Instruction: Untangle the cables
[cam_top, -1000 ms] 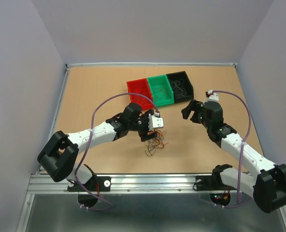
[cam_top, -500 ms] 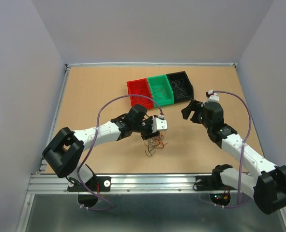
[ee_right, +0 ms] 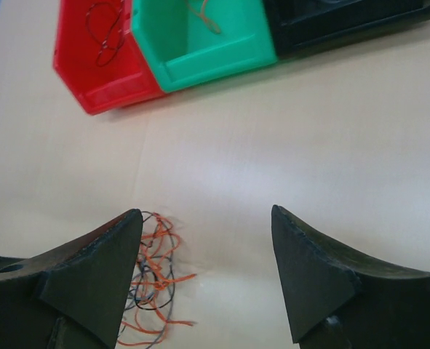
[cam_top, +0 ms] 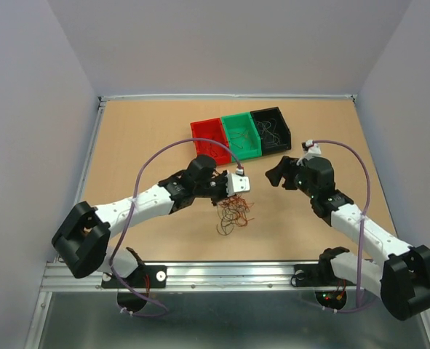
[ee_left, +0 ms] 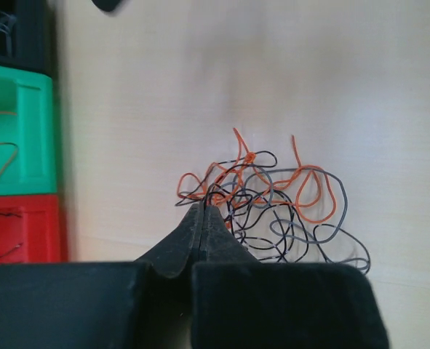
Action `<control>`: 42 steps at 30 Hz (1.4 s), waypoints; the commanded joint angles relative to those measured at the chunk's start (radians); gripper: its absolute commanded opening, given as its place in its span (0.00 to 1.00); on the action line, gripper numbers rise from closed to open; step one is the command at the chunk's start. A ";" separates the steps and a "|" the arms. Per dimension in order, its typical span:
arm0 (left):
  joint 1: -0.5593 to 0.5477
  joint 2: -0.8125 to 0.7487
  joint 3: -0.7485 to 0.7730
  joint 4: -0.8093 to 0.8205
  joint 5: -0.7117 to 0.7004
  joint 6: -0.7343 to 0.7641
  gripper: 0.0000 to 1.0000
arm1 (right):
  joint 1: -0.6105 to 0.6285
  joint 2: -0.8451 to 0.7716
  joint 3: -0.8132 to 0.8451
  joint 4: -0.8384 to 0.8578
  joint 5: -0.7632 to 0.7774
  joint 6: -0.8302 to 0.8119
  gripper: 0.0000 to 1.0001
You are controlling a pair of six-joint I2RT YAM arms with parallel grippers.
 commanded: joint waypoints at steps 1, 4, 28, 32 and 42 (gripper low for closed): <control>0.000 -0.119 0.022 0.022 0.028 -0.052 0.00 | 0.007 0.032 -0.053 0.191 -0.224 -0.018 0.76; 0.006 -0.165 0.035 0.021 0.020 -0.098 0.00 | 0.028 0.072 -0.074 0.280 -0.316 -0.009 0.75; 0.009 -0.221 0.659 -0.102 -0.248 -0.295 0.00 | 0.310 0.296 -0.111 0.478 -0.274 0.012 0.01; 0.009 -0.224 0.814 -0.102 -0.465 -0.327 0.00 | 0.310 0.221 -0.150 0.379 -0.125 0.034 0.01; 0.011 -0.342 0.881 0.076 -0.946 -0.278 0.00 | 0.312 -0.113 -0.219 0.057 0.357 0.173 0.01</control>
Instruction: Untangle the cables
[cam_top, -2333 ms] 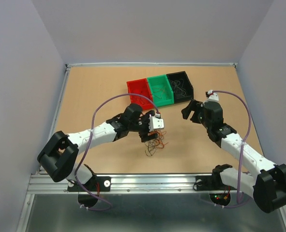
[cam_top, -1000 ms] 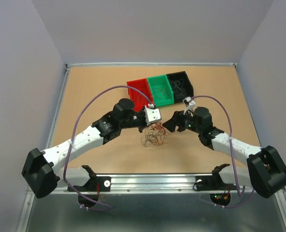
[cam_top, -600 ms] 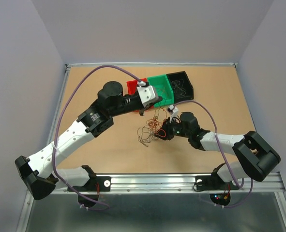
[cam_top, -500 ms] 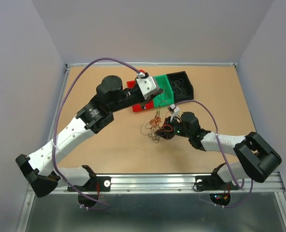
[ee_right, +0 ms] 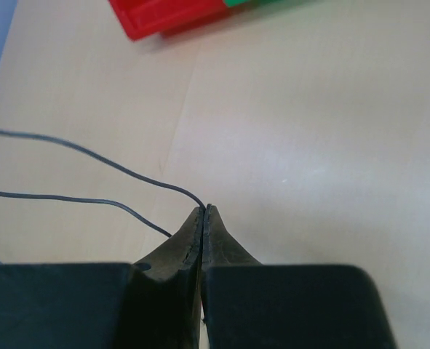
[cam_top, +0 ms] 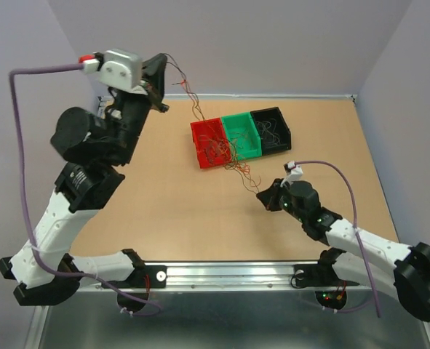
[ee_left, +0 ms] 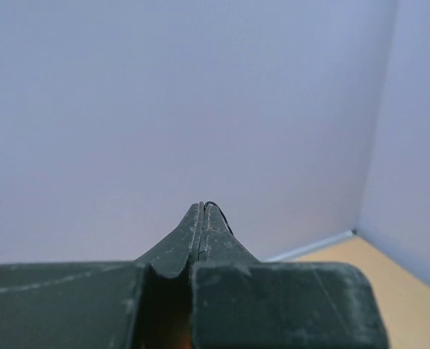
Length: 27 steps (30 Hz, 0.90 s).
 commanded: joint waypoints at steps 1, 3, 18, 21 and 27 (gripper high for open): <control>0.002 -0.090 -0.010 0.165 -0.216 0.038 0.00 | 0.005 -0.149 -0.050 -0.143 0.283 0.090 0.01; 0.002 -0.127 -0.039 0.172 -0.216 0.052 0.00 | 0.003 -0.244 -0.067 -0.191 0.345 0.110 0.01; 0.002 -0.320 -0.254 0.257 -0.155 0.087 0.00 | 0.005 -0.531 -0.076 -0.403 0.542 0.166 0.09; 0.002 -0.285 -0.274 0.217 -0.054 0.072 0.00 | 0.003 -0.498 -0.046 -0.398 0.504 0.136 0.39; 0.002 -0.239 -0.323 0.177 0.276 0.004 0.00 | 0.005 -0.551 -0.055 -0.275 0.302 -0.003 0.87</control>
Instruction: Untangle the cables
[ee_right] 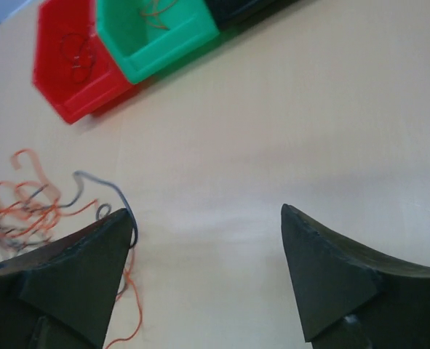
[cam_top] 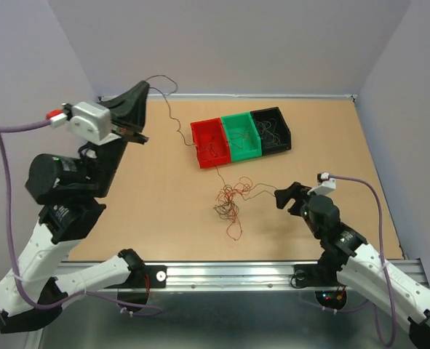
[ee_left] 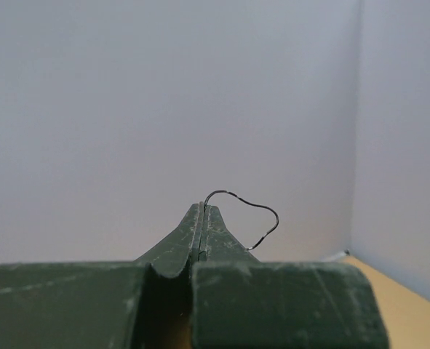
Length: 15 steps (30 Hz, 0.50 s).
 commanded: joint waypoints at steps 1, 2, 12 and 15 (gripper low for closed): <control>-0.001 0.062 -0.009 -0.010 0.253 -0.060 0.00 | 0.002 -0.058 0.019 0.150 -0.190 -0.123 0.89; -0.001 0.075 -0.003 -0.022 0.315 -0.069 0.00 | 0.002 -0.064 0.007 0.186 -0.233 -0.170 0.91; -0.001 0.184 0.112 -0.073 0.376 -0.117 0.00 | 0.002 0.206 0.162 0.485 -0.650 -0.341 0.93; -0.002 0.194 0.140 -0.085 0.388 -0.129 0.00 | 0.006 0.288 0.188 0.603 -0.724 -0.395 0.94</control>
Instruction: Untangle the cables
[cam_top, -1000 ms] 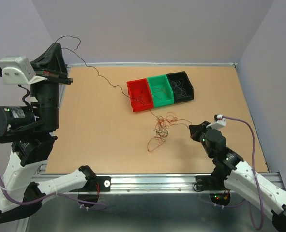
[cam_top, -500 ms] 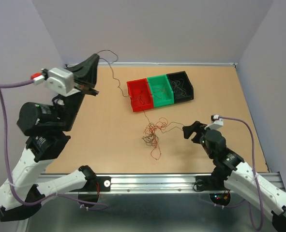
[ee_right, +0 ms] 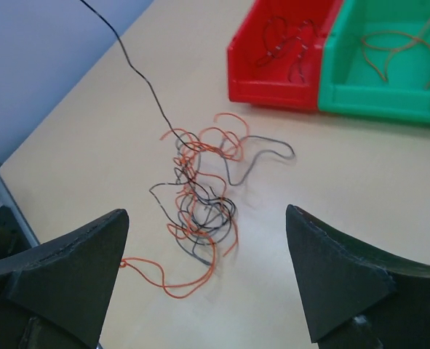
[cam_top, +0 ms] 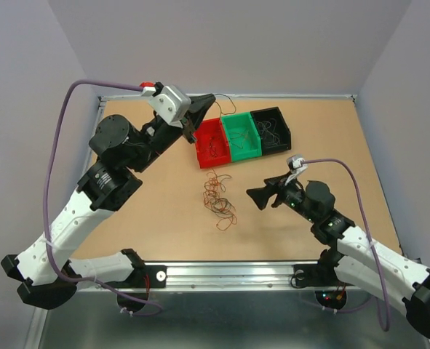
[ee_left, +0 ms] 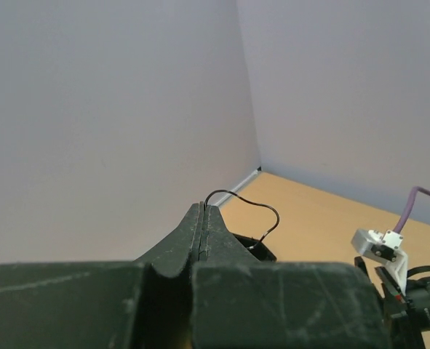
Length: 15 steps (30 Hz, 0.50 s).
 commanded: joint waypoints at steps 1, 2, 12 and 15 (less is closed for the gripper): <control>-0.001 -0.020 0.106 0.052 0.047 -0.033 0.00 | 0.004 0.083 0.120 0.256 -0.203 -0.135 0.94; -0.001 -0.017 0.113 0.049 0.055 -0.036 0.00 | 0.004 0.111 0.141 0.272 -0.217 -0.149 0.94; -0.001 0.043 0.268 0.002 0.066 -0.046 0.00 | 0.035 0.486 0.425 0.353 -0.289 -0.232 0.92; -0.001 0.066 0.333 -0.009 0.043 -0.033 0.00 | 0.059 0.612 0.468 0.373 -0.302 -0.235 0.84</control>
